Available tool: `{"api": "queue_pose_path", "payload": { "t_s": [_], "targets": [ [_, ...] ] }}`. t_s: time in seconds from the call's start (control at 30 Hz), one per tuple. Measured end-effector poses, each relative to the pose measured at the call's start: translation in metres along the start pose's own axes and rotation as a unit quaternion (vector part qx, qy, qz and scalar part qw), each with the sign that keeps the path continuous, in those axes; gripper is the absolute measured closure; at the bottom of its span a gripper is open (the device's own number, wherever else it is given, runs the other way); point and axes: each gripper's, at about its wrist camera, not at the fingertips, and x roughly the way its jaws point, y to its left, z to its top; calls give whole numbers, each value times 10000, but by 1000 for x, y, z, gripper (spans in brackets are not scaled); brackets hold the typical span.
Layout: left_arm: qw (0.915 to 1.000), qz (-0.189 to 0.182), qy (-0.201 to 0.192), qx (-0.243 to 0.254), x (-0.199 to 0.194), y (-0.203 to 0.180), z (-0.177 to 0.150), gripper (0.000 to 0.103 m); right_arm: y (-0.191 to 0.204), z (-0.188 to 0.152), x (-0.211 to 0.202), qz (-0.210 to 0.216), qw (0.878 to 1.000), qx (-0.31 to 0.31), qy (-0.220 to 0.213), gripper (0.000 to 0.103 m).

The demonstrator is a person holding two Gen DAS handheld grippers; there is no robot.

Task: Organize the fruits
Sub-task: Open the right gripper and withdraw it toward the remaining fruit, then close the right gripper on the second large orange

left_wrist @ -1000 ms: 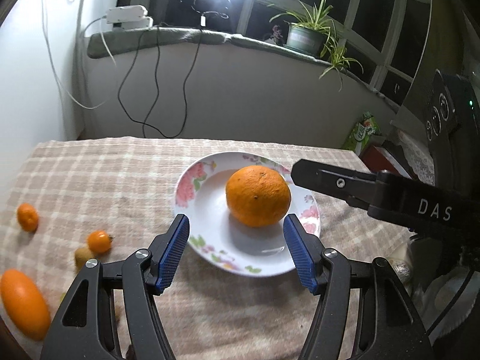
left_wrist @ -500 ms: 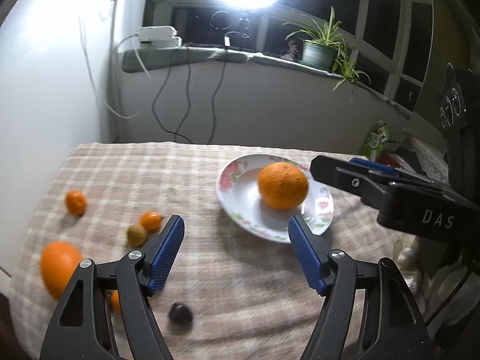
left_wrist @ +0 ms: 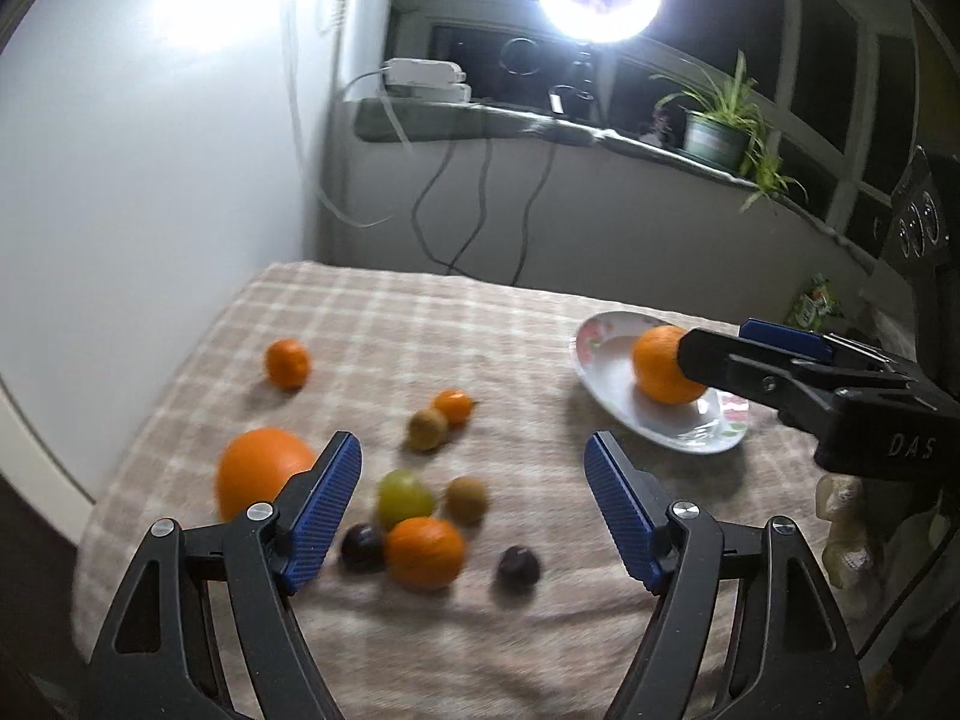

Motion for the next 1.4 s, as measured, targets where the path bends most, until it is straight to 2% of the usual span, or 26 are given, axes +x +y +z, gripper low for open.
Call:
{"api": "queue_pose_path", "payload": {
  "t_s": [0.23, 0.47, 0.73, 0.8, 1.1, 1.4],
  "targets": [
    [9987, -5, 115, -488, -8, 42, -15, 26, 31, 4, 16, 487, 9984, -223, 160, 6],
    [9959, -24, 178, -890, -9, 74, -25, 26, 64, 10, 42, 955, 9933, -381, 521, 7],
    [9906, -229, 331, -1310, 2, 97, -34, 26, 82, 14, 87, 1536, 9813, 53, 1158, 16],
    [9892, -272, 363, -1390, 6, 102, -36, 26, 86, 13, 98, 1612, 9780, 149, 1316, 23],
    [9839, -537, 446, -1644, 15, 113, -37, 28, 110, 4, 136, 1837, 9663, 184, 1795, 33],
    [9806, -685, 517, -1762, 23, 119, -37, 28, 120, -3, 154, 1906, 9604, 196, 2024, 36]
  ]
}}
